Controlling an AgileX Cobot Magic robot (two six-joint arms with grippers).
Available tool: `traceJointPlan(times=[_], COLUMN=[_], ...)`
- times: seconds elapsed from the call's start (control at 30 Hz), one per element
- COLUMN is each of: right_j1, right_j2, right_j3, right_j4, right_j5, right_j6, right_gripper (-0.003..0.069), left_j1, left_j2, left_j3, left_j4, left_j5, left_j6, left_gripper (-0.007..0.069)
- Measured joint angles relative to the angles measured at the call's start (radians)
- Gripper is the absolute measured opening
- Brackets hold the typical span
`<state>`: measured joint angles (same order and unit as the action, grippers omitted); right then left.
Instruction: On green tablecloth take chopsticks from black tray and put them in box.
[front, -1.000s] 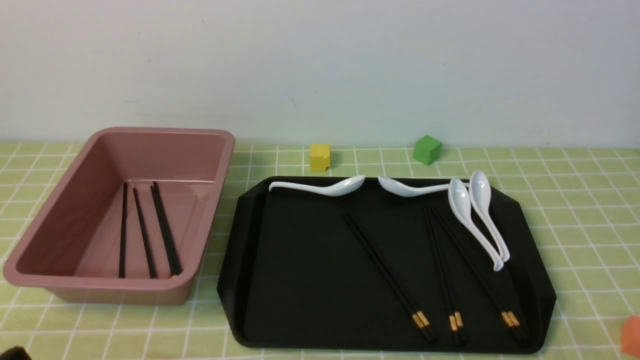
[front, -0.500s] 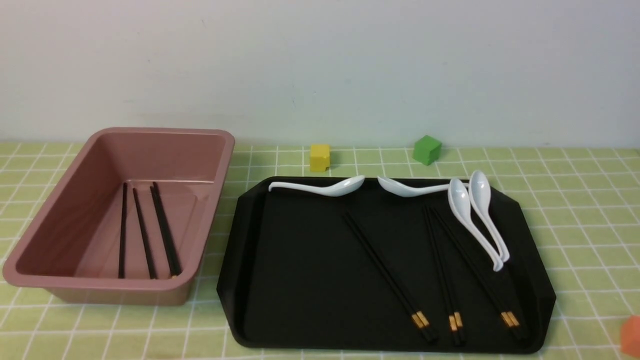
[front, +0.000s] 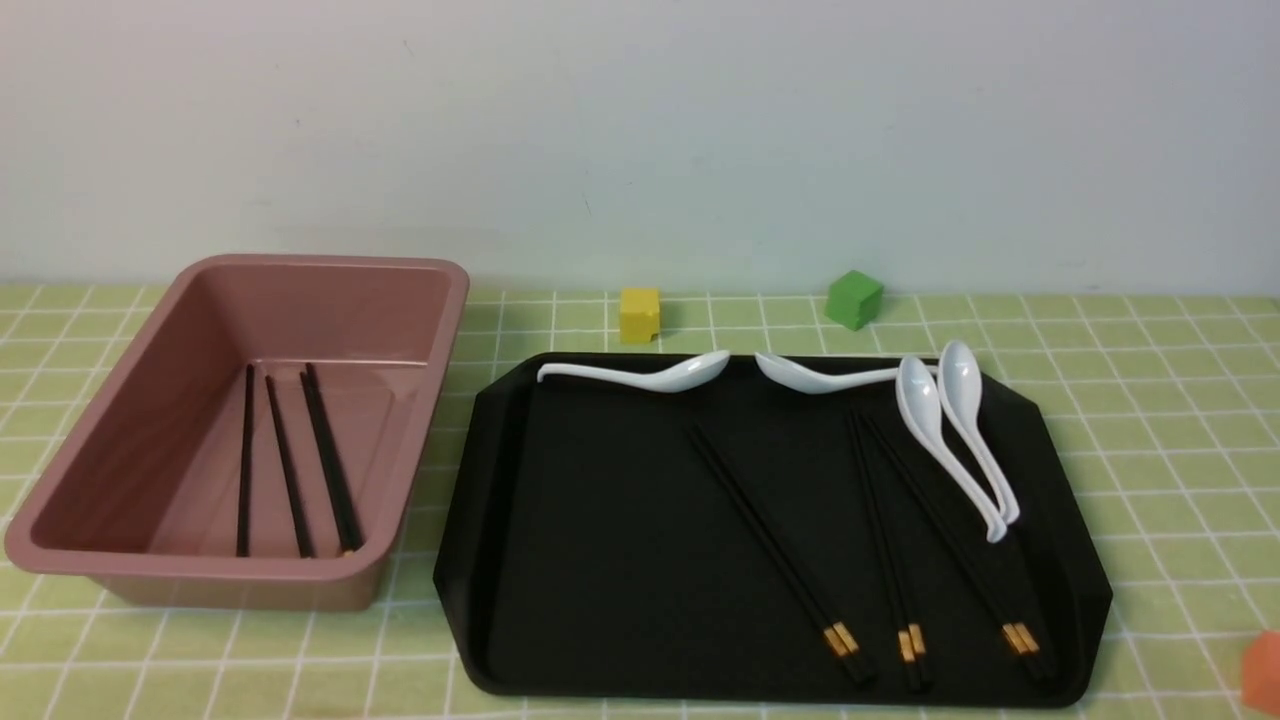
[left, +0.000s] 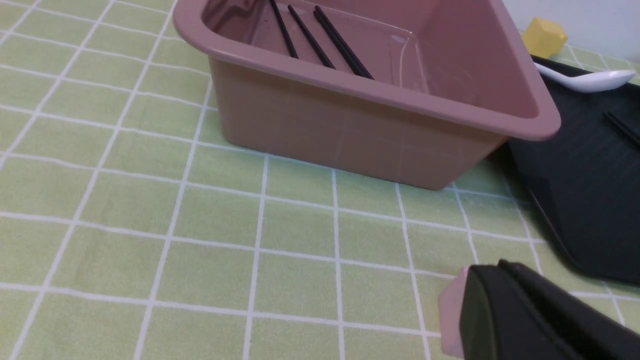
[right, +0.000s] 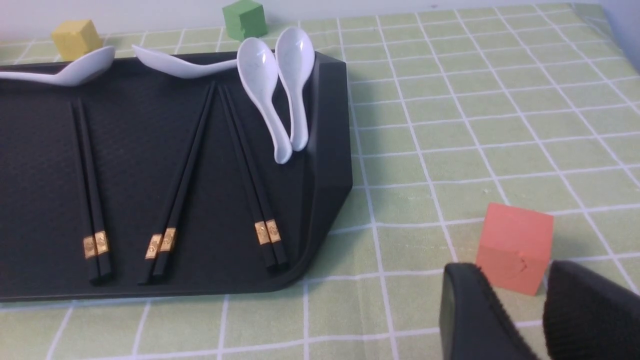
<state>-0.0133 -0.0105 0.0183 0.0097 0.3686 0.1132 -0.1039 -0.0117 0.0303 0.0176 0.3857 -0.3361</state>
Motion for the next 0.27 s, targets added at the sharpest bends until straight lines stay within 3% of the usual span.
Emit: traceJointPlan(times=[0.27], right_j1=[0.000], right_j2=[0.000], right_j3=[0.000], right_j4=[0.000], right_j5=[0.000], right_j6=[0.000], right_gripper=[0.0239], left_j1=[0.000], left_j2=[0.000], left_j3=[0.000], left_j4=[0.000], left_j5=[0.000], left_j6=[0.000], left_gripper=[0.0015])
